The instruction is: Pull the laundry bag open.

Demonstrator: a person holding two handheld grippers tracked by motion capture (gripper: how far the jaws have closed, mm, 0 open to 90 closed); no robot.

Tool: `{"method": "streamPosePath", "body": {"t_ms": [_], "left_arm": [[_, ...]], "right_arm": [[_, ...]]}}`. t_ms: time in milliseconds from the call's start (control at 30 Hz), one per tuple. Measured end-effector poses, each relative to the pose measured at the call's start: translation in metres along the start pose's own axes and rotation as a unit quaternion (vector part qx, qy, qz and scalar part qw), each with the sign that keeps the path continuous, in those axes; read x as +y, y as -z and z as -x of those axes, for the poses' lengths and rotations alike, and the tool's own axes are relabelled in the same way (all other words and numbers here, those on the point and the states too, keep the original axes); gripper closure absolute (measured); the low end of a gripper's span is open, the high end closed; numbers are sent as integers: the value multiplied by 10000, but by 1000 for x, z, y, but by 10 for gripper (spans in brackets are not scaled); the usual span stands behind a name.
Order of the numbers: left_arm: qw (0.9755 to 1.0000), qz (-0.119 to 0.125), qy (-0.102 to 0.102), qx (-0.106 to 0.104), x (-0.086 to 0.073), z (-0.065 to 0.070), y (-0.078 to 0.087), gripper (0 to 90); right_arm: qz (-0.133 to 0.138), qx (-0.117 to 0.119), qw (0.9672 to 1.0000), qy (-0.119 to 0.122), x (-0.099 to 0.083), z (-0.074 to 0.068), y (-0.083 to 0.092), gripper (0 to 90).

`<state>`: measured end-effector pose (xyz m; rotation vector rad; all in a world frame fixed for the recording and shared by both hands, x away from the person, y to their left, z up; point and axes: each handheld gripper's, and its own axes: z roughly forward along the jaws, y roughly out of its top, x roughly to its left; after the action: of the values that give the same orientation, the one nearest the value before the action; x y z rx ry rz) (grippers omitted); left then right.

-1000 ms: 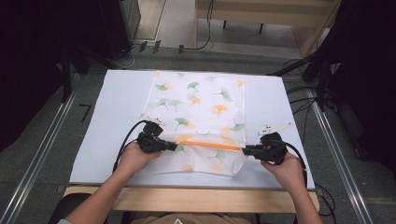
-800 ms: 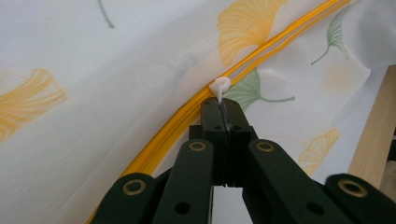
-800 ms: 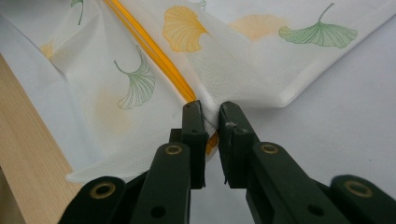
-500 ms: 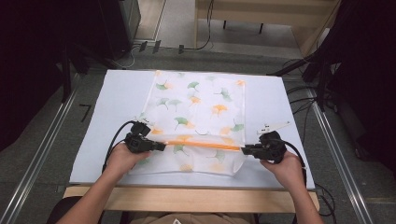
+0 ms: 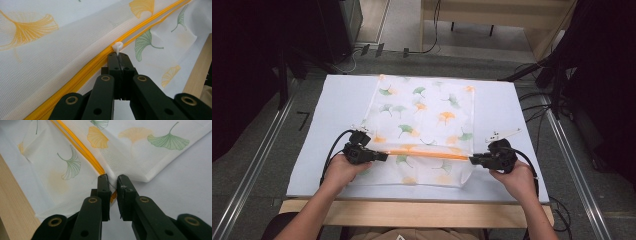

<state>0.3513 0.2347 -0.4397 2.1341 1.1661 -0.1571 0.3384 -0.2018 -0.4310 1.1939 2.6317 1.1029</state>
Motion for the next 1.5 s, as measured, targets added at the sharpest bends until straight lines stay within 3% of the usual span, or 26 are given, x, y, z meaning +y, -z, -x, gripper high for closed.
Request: {"method": "streamPosePath", "body": {"t_ms": [633,967,1267,1500], "left_arm": [[10000,-10,11,-22,0,0,0,900],[9999,-131,18,38,-2,-5,1,900],[9998,-103,165,98,-11,-19,18,900],[9997,-26,240,102,-15,-22,26,900]], "right_arm": [[-45,-6,10000,-15,0,1,-1,835],[-24,20,10000,12,0,1,0,834],[-37,3,10000,-28,-1,3,0,834],[-76,-25,10000,-29,-1,2,-1,834]]}}
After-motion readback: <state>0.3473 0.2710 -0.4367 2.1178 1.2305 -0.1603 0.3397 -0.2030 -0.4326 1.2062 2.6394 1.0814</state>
